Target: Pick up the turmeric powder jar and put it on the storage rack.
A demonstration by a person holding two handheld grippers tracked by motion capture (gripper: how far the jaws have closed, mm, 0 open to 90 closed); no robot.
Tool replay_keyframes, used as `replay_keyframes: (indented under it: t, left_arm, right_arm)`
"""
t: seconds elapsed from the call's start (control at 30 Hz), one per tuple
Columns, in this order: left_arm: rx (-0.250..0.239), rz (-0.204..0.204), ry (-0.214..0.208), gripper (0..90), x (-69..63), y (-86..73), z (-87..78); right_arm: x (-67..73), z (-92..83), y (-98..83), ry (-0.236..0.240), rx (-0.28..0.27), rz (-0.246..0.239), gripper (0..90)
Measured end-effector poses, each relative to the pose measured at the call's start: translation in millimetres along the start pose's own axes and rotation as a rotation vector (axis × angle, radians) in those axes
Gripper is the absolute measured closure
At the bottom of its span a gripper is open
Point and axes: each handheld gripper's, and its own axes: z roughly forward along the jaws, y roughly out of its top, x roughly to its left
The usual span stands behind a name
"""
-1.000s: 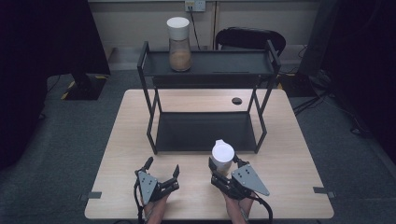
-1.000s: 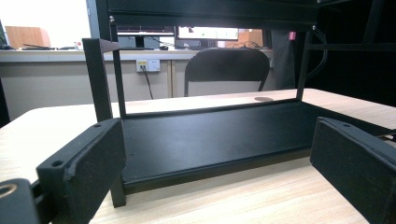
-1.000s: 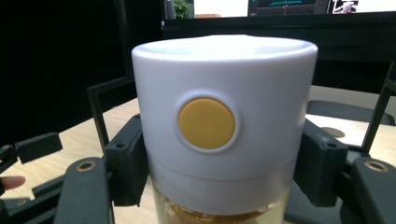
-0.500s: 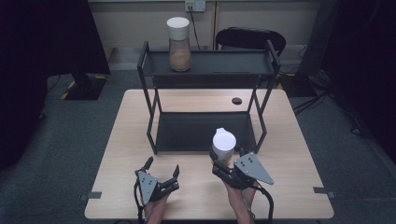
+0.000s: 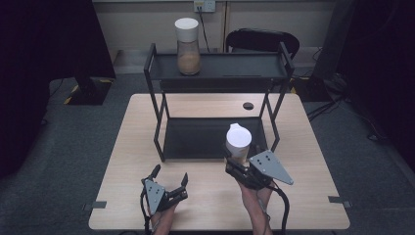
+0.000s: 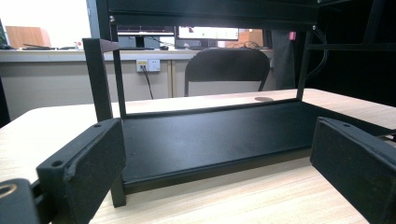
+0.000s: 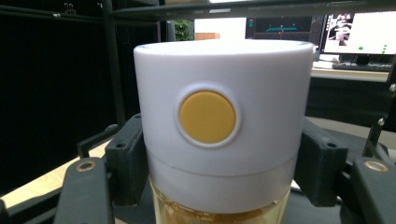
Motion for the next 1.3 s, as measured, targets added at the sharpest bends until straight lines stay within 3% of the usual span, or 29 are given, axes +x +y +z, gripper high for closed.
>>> replay_keyframes:
  t: [0.37,0.9,1.3]
  left_arm:
    - [0.0,0.0,0.001,2.9,-0.2,0.0,0.0]
    - [0.0,0.0,0.0,2.9,0.1,0.0,0.0]
    - [-0.001,0.0,-0.003,2.8,0.6,-0.1,-0.1]
  right_arm:
    - [-6.8,16.5,24.4,0.002,-0.019,-0.024,29.9]
    - [-20.0,34.2,58.7,0.007,-0.054,0.0,29.9]
    - [-29.1,55.5,86.7,-0.006,-0.069,-0.01,29.9]
